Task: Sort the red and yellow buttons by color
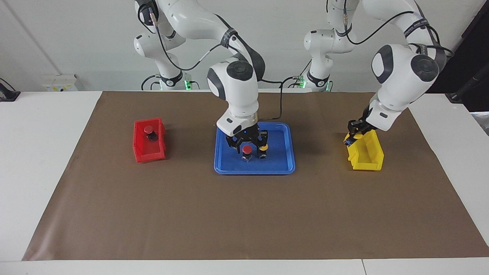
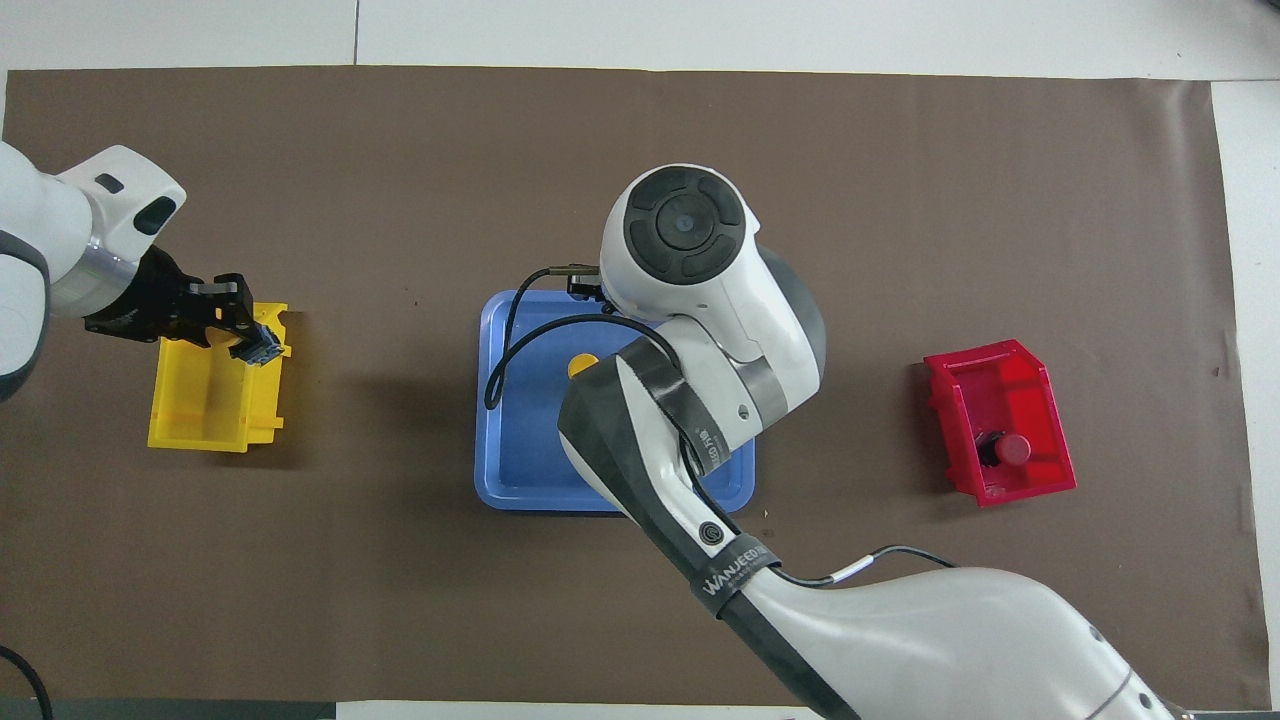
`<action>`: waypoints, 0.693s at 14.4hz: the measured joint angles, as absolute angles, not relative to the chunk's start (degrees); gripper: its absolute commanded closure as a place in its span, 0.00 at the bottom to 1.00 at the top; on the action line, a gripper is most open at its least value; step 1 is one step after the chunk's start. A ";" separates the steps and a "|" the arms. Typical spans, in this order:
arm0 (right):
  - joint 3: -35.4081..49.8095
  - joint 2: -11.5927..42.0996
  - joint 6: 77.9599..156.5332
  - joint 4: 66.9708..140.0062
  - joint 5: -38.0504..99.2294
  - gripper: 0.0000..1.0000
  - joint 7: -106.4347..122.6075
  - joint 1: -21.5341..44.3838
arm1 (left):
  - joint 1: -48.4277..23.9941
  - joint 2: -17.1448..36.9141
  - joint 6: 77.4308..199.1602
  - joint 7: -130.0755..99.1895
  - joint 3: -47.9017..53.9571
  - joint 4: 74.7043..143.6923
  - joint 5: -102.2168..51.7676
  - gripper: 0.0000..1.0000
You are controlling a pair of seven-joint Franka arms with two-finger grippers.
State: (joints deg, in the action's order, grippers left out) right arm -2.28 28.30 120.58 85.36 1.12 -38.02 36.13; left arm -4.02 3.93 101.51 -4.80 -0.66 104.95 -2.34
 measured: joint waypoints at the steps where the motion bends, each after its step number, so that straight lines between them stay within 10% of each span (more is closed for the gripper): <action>1: -2.31 28.99 120.61 85.46 1.02 0.27 -38.10 36.28 | -2.37 3.93 101.51 -1.32 -0.66 105.05 -2.34 0.98; 10: -2.46 27.58 121.33 91.73 0.83 0.26 -38.10 37.00 | 1.29 3.20 102.81 20.87 -0.41 111.32 -0.73 0.98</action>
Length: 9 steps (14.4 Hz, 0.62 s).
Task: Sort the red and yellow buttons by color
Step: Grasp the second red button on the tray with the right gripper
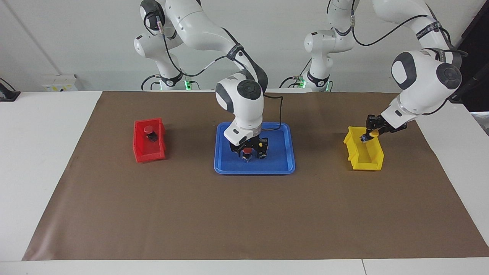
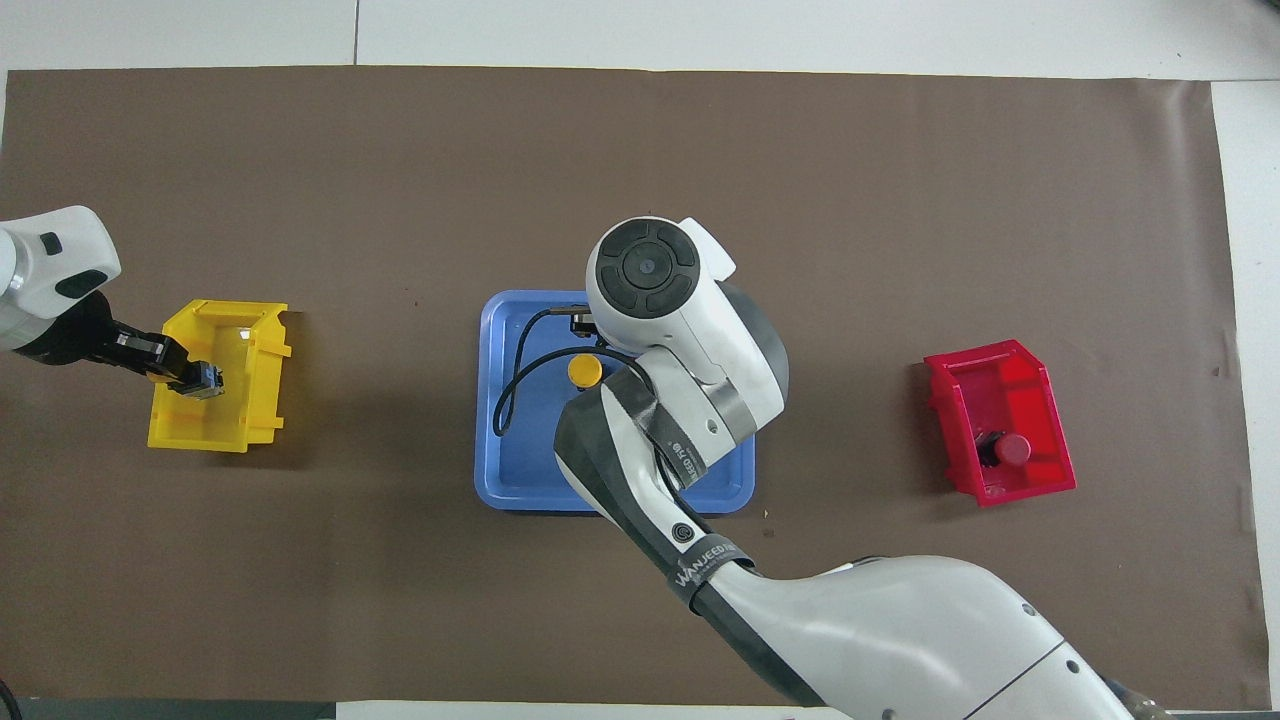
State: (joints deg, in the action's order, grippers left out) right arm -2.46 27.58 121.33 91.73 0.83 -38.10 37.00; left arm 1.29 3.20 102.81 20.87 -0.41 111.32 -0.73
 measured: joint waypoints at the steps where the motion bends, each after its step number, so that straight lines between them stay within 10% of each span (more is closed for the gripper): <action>1: -2.46 27.31 121.38 92.24 0.85 0.26 -38.10 37.05 | 1.29 3.15 102.98 22.39 -0.40 111.76 -0.72 0.98; 9: -2.20 26.18 121.70 95.04 0.89 0.32 -38.00 37.13 | 1.58 3.11 110.99 26.44 -0.47 117.86 -0.43 0.99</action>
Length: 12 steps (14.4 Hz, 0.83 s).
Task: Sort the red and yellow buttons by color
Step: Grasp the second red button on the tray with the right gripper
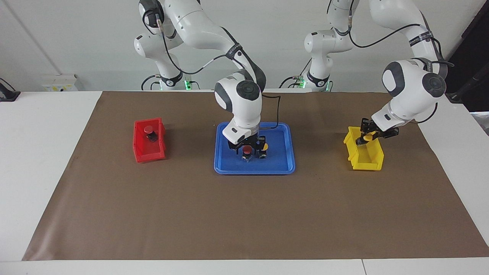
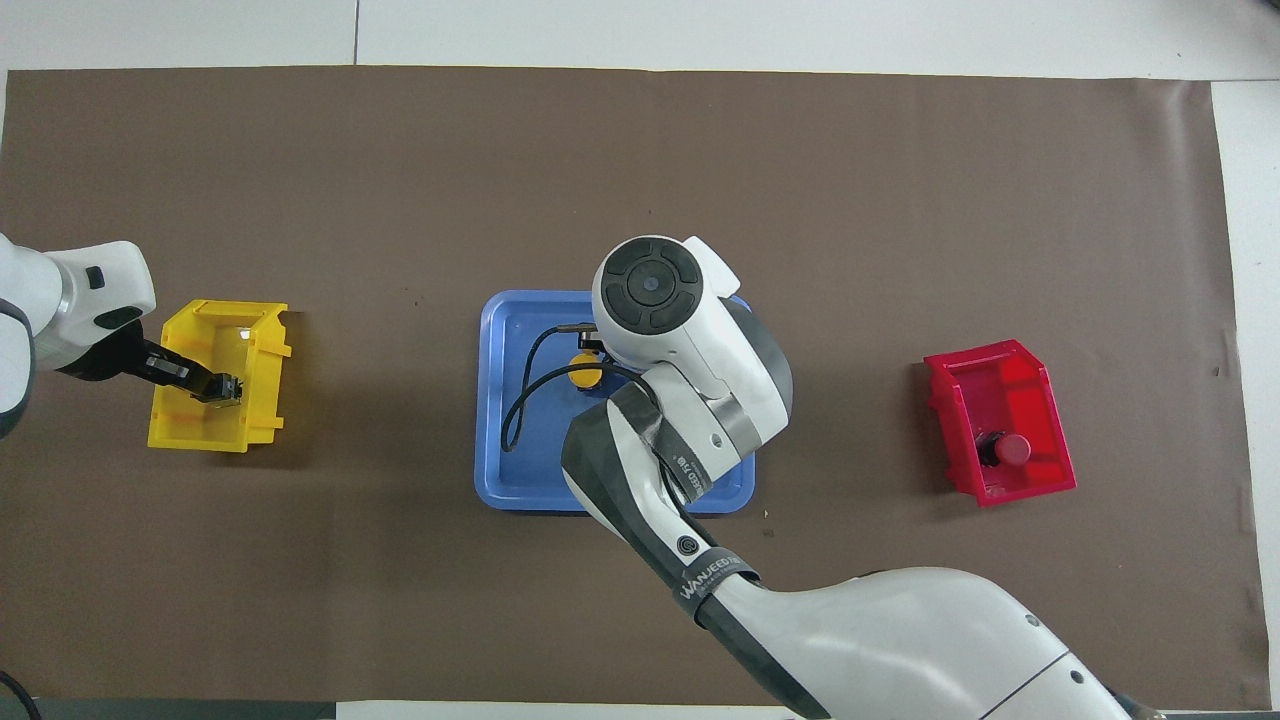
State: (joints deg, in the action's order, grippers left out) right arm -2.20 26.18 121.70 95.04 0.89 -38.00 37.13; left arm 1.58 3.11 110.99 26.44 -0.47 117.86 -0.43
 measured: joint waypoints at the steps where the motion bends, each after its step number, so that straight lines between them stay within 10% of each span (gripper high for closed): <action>1: -2.05 26.07 121.82 95.24 0.90 0.33 -37.99 37.14 | 1.98 3.10 111.62 26.69 -0.47 118.27 -0.37 0.99; 6: -1.23 25.87 122.12 95.53 0.91 0.38 -37.97 37.17 | 2.71 3.11 116.66 27.15 -0.49 121.53 -0.33 0.99; 12: -1.31 25.68 122.38 96.09 0.91 0.82 -36.64 36.99 | 3.01 3.11 117.84 27.17 -0.50 122.73 -0.32 0.98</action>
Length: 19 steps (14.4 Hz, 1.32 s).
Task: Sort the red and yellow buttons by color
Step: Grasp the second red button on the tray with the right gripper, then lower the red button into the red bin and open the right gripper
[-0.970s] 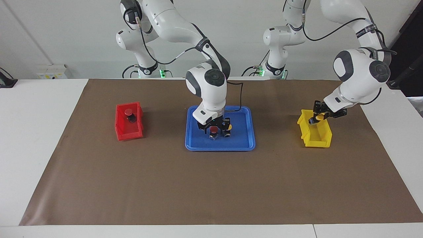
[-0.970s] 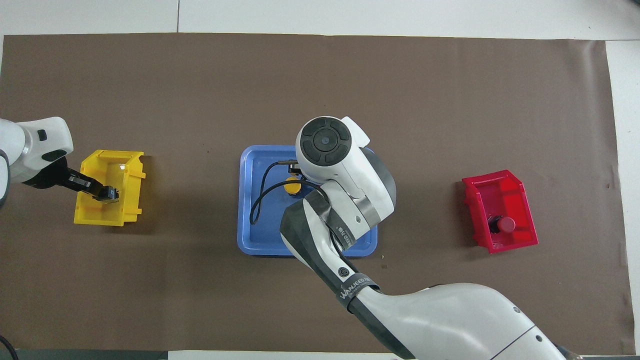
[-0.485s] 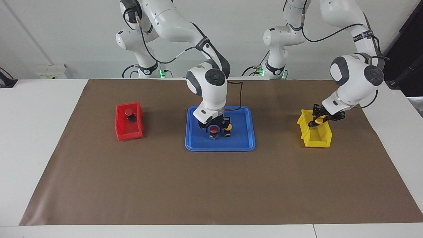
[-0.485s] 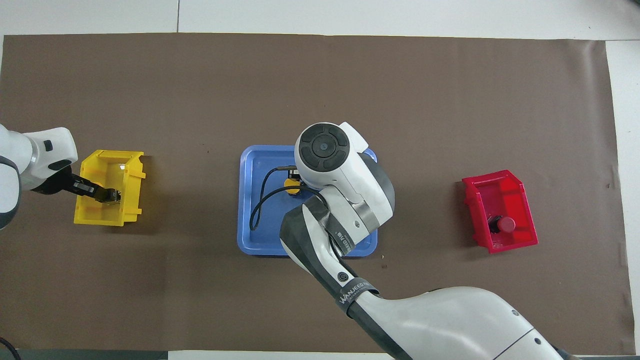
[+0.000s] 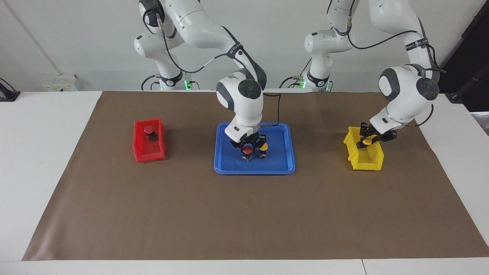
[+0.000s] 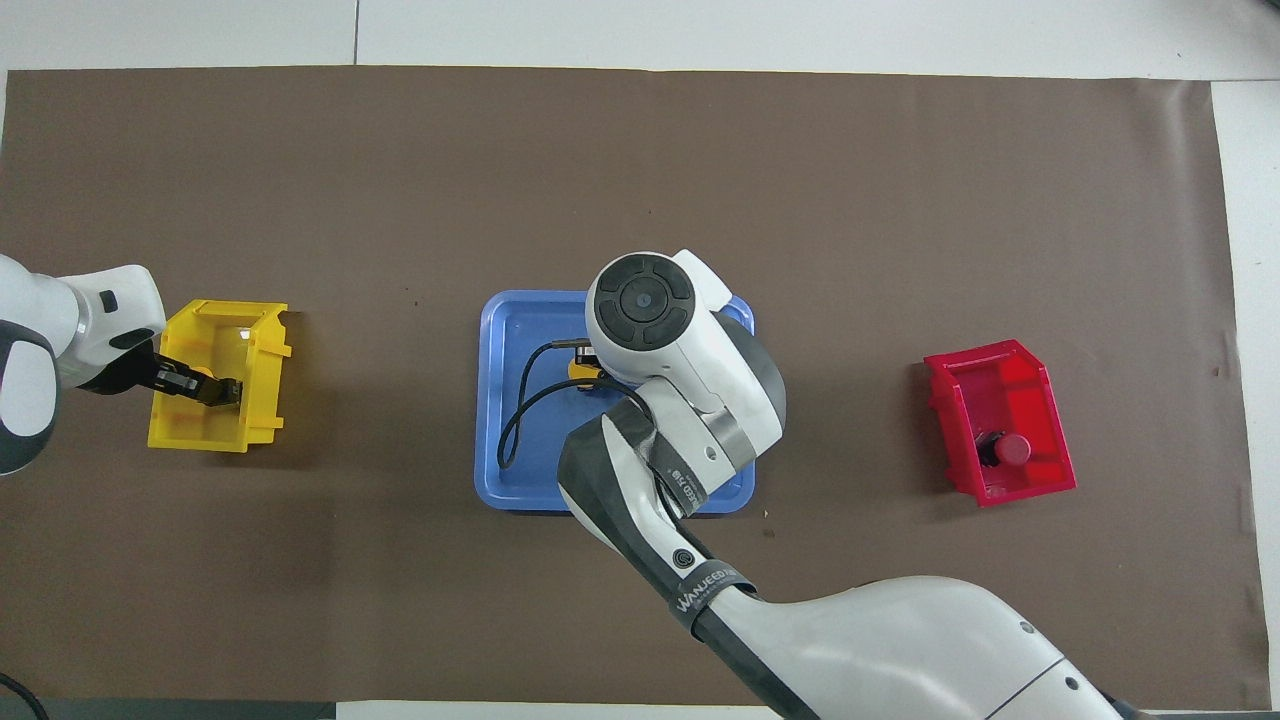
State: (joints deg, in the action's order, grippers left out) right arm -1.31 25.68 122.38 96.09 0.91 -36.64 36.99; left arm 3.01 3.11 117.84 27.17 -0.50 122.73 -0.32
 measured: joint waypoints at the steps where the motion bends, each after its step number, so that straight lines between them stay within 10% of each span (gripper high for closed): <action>1: -1.36 25.56 122.38 96.06 0.91 0.82 -36.24 36.83 | 3.18 3.11 118.29 27.18 -0.49 123.12 -0.32 0.97; 3: -1.44 25.01 121.80 95.50 0.91 0.82 -35.63 35.78 | 3.38 3.11 118.66 27.51 -0.49 123.63 -0.31 0.75; 10: -2.01 6.16 107.89 100.18 0.96 0.82 -13.50 18.55 | 3.37 3.07 118.35 27.77 -0.42 123.56 -0.31 0.52; 14: -2.12 -5.97 112.04 116.50 2.97 0.82 2.62 6.09 | 3.34 3.07 118.08 27.30 -0.21 123.29 -0.31 0.39; 19: -1.89 -6.30 121.14 124.64 6.46 0.82 8.33 1.00 | 3.33 3.03 116.06 27.00 -0.07 121.79 -0.31 0.35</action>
